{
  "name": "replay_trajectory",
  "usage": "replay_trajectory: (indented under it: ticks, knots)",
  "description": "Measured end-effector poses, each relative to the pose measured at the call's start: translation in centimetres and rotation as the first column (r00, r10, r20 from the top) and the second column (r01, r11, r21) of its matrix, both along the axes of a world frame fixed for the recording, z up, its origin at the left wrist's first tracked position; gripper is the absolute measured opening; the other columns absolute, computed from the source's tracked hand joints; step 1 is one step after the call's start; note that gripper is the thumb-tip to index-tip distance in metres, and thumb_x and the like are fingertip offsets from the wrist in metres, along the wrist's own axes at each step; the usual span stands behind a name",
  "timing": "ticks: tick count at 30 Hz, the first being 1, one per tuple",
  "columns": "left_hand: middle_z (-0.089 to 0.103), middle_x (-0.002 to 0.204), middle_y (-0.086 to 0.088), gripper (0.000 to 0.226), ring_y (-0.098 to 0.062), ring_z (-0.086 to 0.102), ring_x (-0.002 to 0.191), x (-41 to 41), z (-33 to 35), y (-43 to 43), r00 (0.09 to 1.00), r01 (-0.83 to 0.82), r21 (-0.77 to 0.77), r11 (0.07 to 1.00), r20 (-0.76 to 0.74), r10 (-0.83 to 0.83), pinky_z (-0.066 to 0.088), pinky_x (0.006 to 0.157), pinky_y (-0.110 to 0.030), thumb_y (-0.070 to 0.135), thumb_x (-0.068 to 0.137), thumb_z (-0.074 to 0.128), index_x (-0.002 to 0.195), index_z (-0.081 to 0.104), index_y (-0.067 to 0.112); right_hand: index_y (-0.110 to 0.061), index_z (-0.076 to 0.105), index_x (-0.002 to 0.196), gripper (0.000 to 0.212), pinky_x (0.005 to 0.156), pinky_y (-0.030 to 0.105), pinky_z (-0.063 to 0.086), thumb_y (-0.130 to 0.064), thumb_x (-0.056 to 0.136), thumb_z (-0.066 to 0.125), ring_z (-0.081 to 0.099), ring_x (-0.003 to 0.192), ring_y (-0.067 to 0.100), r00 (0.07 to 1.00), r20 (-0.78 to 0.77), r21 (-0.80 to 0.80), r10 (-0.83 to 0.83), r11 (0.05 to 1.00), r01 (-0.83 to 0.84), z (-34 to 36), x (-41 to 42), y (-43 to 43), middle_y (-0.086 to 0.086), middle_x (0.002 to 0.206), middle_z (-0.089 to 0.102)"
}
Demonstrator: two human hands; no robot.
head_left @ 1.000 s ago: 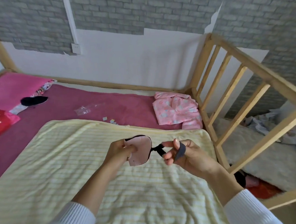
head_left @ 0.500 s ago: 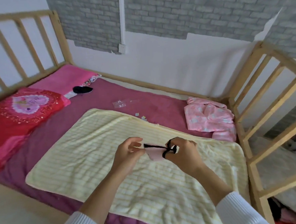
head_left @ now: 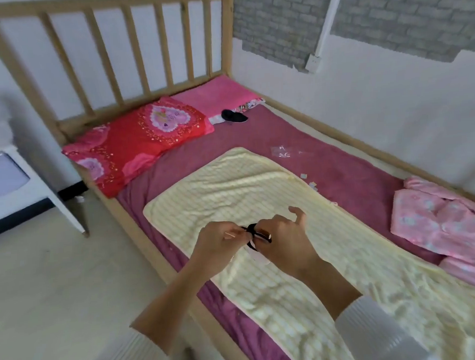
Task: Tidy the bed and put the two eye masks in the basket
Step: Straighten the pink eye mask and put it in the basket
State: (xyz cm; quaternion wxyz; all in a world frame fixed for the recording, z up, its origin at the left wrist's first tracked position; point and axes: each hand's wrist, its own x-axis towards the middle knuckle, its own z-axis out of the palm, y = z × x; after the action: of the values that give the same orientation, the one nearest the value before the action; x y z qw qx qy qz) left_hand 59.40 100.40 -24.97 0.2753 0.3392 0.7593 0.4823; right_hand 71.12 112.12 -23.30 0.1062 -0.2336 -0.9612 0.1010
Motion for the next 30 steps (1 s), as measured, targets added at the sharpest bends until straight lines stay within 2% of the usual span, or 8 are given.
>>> replay_trajectory:
  ticks: [6, 10, 13, 15, 19, 25, 27, 30]
  knots:
    - [0.065, 0.052, 0.007, 0.018, -0.009, 0.058, 0.047, -7.7, -1.9, -5.4, 0.82, -0.548, -0.039, 0.836, 0.172, 0.545, 0.044, 0.049, -0.023, 0.025, 0.076, 0.065, 0.058, 0.065, 0.022, -0.03, 0.058, 0.079, 0.008, 0.104, 0.031, 0.01, -0.028, 0.087, 0.055, 0.056, 0.075, 0.002, 0.992, -0.074, -0.313, 0.098, 0.943, -0.116, -0.4, -7.4, -3.0, -0.006, 0.072, 0.064]
    - [0.058, 0.045, 0.0, 0.021, -0.013, 0.05, 0.041, -14.1, -3.2, -10.0, 0.674, -0.661, -0.091, 0.745, 0.363, 0.643, 0.039, 0.051, -0.025, 0.019, 0.074, 0.061, 0.059, 0.065, 0.004, -0.024, 0.059, 0.078, 0.011, 0.1, 0.031, 0.021, -0.019, 0.086, 0.053, 0.054, 0.079, 0.0, 0.976, -0.155, -0.364, 0.155, 0.909, -0.202, -1.1, -14.5, -7.1, -0.003, 0.069, 0.065]
    - [0.058, 0.048, -0.003, 0.021, -0.015, 0.049, 0.043, -18.4, -3.1, -14.1, 0.577, -0.727, -0.095, 0.681, 0.454, 0.679, 0.039, 0.046, -0.024, 0.016, 0.08, 0.062, 0.063, 0.066, 0.005, -0.018, 0.06, 0.073, 0.01, 0.077, 0.039, 0.046, -0.017, 0.083, 0.058, 0.056, 0.065, 0.009, 0.961, -0.245, -0.418, 0.126, 0.881, -0.223, -1.4, -19.7, -10.7, -0.002, 0.063, 0.063]
    - [0.058, 0.05, -0.003, 0.023, -0.015, 0.049, 0.045, -21.8, -2.8, -17.7, 0.519, -0.769, -0.098, 0.632, 0.481, 0.706, 0.038, 0.045, -0.023, 0.015, 0.082, 0.063, 0.06, 0.065, 0.008, -0.02, 0.059, 0.071, 0.012, 0.066, 0.037, 0.048, -0.018, 0.083, 0.061, 0.058, 0.065, 0.016, 0.956, -0.28, -0.522, 0.092, 0.82, -0.232, -1.3, -24.0, -14.0, 0.0, 0.066, 0.064]
    - [0.063, 0.066, -0.009, 0.016, -0.019, 0.056, 0.059, -28.6, -1.7, -24.2, 0.533, -0.771, -0.094, 0.63, 0.448, 0.718, 0.046, 0.053, -0.026, 0.015, 0.082, 0.064, 0.067, 0.067, 0.01, -0.017, 0.066, 0.078, 0.005, 0.069, 0.037, 0.049, -0.021, 0.081, 0.067, 0.06, 0.069, 0.018, 0.936, -0.267, -0.544, 0.23, 0.766, -0.344, -1.4, -32.8, -20.0, 0.002, 0.072, 0.069]
    - [0.071, 0.099, -0.009, 0.019, -0.02, 0.067, 0.092, -38.2, -1.9, -31.0, 0.589, -0.711, -0.143, 0.688, 0.414, 0.694, 0.055, 0.076, -0.035, 0.029, 0.083, 0.065, 0.091, 0.069, 0.012, -0.008, 0.073, 0.085, 0.011, 0.075, 0.042, 0.052, -0.017, 0.079, 0.072, 0.065, 0.072, 0.02, 0.944, -0.245, -0.681, 0.22, 0.654, -0.329, -0.5, -45.0, -23.9, 0.012, 0.08, 0.074]
    - [0.07, 0.104, -0.009, 0.021, -0.023, 0.067, 0.096, -41.8, -1.8, -31.9, 0.594, -0.708, -0.125, 0.695, 0.426, 0.682, 0.055, 0.077, -0.035, 0.029, 0.085, 0.064, 0.097, 0.065, 0.012, -0.003, 0.073, 0.087, 0.012, 0.067, 0.035, 0.052, -0.013, 0.081, 0.072, 0.062, 0.065, 0.012, 0.942, -0.259, -0.716, 0.215, 0.611, -0.336, -0.6, -49.2, -24.5, 0.007, 0.073, 0.074]
    - [0.072, 0.103, -0.007, 0.017, -0.025, 0.069, 0.096, -48.2, -1.4, -32.4, 0.609, -0.705, -0.076, 0.705, 0.445, 0.657, 0.055, 0.076, -0.034, 0.028, 0.087, 0.061, 0.097, 0.065, 0.015, 0.003, 0.072, 0.092, 0.014, 0.052, 0.007, 0.044, -0.008, 0.084, 0.067, 0.056, 0.047, -0.008, 0.943, -0.259, -0.744, 0.207, 0.58, -0.332, -0.8, -56.6, -25.0, -0.01, 0.061, 0.066]
